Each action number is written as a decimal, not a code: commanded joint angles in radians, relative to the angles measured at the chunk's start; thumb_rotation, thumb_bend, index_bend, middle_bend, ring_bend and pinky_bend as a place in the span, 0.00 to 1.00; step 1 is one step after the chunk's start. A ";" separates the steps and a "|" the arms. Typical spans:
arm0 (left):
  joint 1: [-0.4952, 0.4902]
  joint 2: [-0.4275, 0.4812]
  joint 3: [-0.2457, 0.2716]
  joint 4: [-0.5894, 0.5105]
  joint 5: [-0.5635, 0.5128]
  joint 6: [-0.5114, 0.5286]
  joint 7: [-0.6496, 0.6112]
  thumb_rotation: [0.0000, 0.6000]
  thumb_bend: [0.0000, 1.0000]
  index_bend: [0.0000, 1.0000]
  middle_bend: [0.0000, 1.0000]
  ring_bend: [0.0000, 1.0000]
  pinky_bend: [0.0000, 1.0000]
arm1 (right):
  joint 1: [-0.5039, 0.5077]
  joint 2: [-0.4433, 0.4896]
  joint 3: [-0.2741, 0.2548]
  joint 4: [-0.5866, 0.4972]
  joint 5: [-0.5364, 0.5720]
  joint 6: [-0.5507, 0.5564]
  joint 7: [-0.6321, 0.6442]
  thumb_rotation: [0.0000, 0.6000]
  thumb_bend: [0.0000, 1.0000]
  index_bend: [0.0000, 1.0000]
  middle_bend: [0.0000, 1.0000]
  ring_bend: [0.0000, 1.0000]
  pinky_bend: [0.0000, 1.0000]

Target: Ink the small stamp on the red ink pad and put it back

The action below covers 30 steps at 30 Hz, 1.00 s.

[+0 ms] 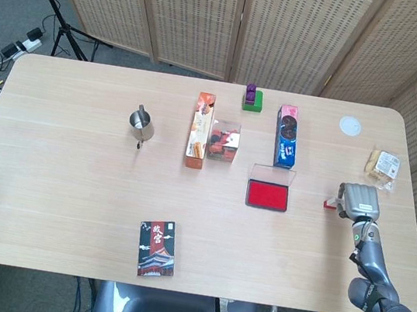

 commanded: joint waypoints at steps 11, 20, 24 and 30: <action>-0.001 0.001 -0.002 -0.002 -0.004 -0.001 -0.004 1.00 0.05 0.00 0.00 0.00 0.00 | -0.001 0.007 0.003 -0.019 -0.008 0.007 0.007 1.00 0.49 0.57 0.98 1.00 1.00; 0.001 0.014 0.004 -0.001 0.010 0.003 -0.029 1.00 0.05 0.00 0.00 0.00 0.00 | -0.012 0.138 0.021 -0.294 -0.118 0.158 0.025 1.00 0.49 0.58 0.98 1.00 1.00; 0.006 0.019 0.007 0.002 0.021 0.011 -0.045 1.00 0.05 0.00 0.00 0.00 0.00 | 0.007 0.195 0.049 -0.465 -0.101 0.205 -0.078 1.00 0.49 0.58 0.98 1.00 1.00; 0.008 0.033 0.007 0.005 0.022 0.010 -0.085 1.00 0.05 0.00 0.00 0.00 0.00 | 0.077 0.177 0.082 -0.625 -0.016 0.255 -0.301 1.00 0.49 0.58 0.98 1.00 1.00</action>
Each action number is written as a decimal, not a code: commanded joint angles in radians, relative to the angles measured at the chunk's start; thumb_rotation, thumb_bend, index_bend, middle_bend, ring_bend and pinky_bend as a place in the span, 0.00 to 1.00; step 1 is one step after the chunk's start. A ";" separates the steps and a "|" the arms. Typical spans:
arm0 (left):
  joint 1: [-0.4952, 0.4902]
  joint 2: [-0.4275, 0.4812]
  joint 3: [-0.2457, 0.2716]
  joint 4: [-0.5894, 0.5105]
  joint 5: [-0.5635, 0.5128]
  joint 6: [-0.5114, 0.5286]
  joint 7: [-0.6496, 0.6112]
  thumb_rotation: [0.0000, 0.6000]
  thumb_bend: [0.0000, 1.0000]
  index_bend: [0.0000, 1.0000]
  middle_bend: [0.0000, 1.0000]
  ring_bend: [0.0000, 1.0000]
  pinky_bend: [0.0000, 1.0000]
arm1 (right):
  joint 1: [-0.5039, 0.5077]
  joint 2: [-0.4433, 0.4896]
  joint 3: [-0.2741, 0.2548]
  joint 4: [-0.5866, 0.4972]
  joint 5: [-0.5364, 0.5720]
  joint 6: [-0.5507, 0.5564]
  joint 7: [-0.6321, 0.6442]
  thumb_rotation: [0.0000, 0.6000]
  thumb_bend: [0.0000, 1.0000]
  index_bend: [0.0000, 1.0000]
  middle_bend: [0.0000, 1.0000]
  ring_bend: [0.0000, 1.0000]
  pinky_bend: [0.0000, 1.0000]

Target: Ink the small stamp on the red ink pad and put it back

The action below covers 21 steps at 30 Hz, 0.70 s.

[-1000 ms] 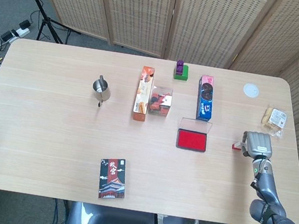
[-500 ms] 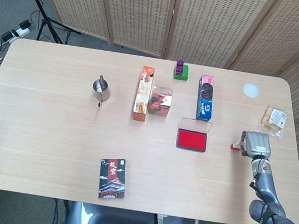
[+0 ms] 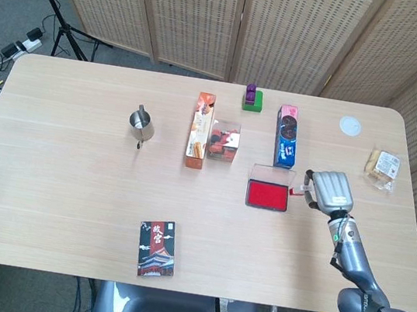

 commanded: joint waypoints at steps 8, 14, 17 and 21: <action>-0.012 0.016 -0.005 0.003 -0.017 -0.030 -0.035 1.00 0.05 0.00 0.00 0.00 0.00 | 0.120 -0.107 0.028 -0.086 0.214 0.100 -0.357 1.00 0.49 0.58 0.98 1.00 1.00; -0.021 0.016 -0.009 0.006 -0.036 -0.051 -0.032 1.00 0.05 0.00 0.00 0.00 0.00 | 0.149 -0.180 0.010 -0.042 0.292 0.111 -0.416 1.00 0.49 0.58 0.98 1.00 1.00; -0.024 0.016 -0.010 0.009 -0.047 -0.060 -0.034 1.00 0.05 0.00 0.00 0.00 0.00 | 0.160 -0.207 0.008 -0.034 0.316 0.121 -0.429 1.00 0.49 0.58 0.98 1.00 1.00; -0.025 0.017 -0.010 0.008 -0.048 -0.062 -0.034 1.00 0.05 0.00 0.00 0.00 0.00 | 0.171 -0.238 -0.002 -0.018 0.326 0.131 -0.443 1.00 0.50 0.58 0.98 1.00 1.00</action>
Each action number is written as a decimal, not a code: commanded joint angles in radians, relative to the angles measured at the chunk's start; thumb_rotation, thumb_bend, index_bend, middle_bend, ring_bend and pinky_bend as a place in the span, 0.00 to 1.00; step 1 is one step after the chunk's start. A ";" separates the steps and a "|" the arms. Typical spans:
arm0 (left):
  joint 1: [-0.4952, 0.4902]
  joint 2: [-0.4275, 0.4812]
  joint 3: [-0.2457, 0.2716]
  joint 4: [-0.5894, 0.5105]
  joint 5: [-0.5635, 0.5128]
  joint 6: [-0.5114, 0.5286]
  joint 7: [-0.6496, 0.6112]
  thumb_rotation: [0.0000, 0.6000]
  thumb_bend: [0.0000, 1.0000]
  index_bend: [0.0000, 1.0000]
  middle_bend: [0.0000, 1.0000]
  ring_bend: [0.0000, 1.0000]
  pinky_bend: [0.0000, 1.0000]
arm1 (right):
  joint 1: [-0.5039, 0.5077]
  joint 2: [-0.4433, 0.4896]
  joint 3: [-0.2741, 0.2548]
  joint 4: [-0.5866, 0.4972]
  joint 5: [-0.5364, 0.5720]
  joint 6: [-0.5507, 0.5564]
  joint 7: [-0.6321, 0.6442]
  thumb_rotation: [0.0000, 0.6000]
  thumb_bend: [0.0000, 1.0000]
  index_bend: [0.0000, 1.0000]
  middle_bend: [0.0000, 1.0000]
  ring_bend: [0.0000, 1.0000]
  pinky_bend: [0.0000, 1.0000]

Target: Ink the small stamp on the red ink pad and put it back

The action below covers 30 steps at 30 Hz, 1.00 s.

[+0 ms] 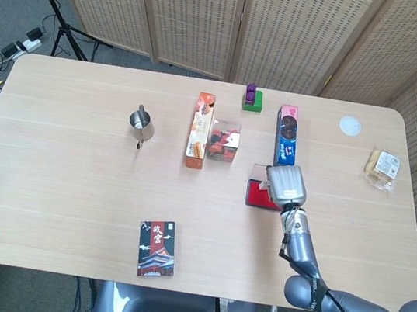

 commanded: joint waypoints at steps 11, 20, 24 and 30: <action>0.000 0.005 0.002 0.003 0.002 -0.001 -0.012 1.00 0.05 0.00 0.00 0.00 0.00 | 0.008 -0.049 -0.038 0.051 0.029 0.005 -0.015 1.00 0.50 0.58 0.98 1.00 1.00; 0.000 0.010 0.005 0.004 0.010 -0.001 -0.023 1.00 0.05 0.00 0.00 0.00 0.00 | -0.002 -0.045 -0.047 0.057 0.033 -0.011 0.020 1.00 0.50 0.58 0.98 1.00 1.00; -0.002 0.012 0.007 0.004 0.010 -0.009 -0.032 1.00 0.05 0.00 0.00 0.00 0.00 | -0.005 -0.052 -0.048 0.074 0.033 -0.022 0.043 1.00 0.50 0.58 0.98 1.00 1.00; -0.006 0.018 0.007 0.003 0.012 -0.015 -0.042 1.00 0.05 0.00 0.00 0.00 0.00 | -0.006 -0.061 -0.055 0.111 0.014 -0.036 0.071 1.00 0.50 0.58 0.98 1.00 1.00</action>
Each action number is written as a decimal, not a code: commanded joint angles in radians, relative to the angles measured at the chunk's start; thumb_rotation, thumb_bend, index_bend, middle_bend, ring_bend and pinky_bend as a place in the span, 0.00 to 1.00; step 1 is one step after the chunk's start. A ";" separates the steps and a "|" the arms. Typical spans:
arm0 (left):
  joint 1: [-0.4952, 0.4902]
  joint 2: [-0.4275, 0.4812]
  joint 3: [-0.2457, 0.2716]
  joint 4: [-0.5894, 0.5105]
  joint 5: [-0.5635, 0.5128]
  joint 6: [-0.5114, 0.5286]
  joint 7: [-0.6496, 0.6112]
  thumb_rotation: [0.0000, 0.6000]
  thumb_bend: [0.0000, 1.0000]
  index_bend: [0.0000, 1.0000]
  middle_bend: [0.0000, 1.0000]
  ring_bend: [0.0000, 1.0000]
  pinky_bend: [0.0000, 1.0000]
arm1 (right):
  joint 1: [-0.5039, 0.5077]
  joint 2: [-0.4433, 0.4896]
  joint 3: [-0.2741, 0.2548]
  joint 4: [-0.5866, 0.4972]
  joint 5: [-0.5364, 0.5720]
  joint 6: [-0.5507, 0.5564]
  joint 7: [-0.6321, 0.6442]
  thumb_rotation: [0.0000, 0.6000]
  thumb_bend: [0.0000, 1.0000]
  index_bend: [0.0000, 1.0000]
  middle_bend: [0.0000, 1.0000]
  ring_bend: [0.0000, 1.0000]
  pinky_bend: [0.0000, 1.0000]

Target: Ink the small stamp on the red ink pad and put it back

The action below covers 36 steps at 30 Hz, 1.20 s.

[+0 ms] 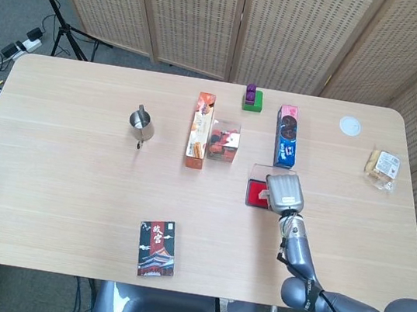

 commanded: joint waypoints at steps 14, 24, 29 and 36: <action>-0.004 -0.003 -0.001 0.000 -0.008 -0.007 0.008 1.00 0.05 0.00 0.00 0.00 0.00 | -0.007 -0.016 -0.019 0.062 -0.024 -0.031 0.029 1.00 0.50 0.59 0.98 1.00 1.00; -0.003 0.000 -0.001 -0.003 -0.007 -0.003 -0.003 1.00 0.05 0.00 0.00 0.00 0.00 | -0.007 -0.028 -0.028 0.075 -0.037 -0.030 0.019 1.00 0.50 0.60 0.98 1.00 1.00; -0.003 0.002 -0.001 -0.002 -0.007 -0.003 -0.007 1.00 0.05 0.00 0.00 0.00 0.00 | -0.005 -0.039 -0.028 0.085 -0.035 -0.029 0.010 1.00 0.50 0.60 0.98 1.00 1.00; -0.003 0.003 0.001 -0.002 -0.006 -0.005 -0.010 1.00 0.05 0.00 0.00 0.00 0.00 | -0.009 -0.061 -0.039 0.101 -0.045 -0.024 -0.002 1.00 0.50 0.60 0.98 1.00 1.00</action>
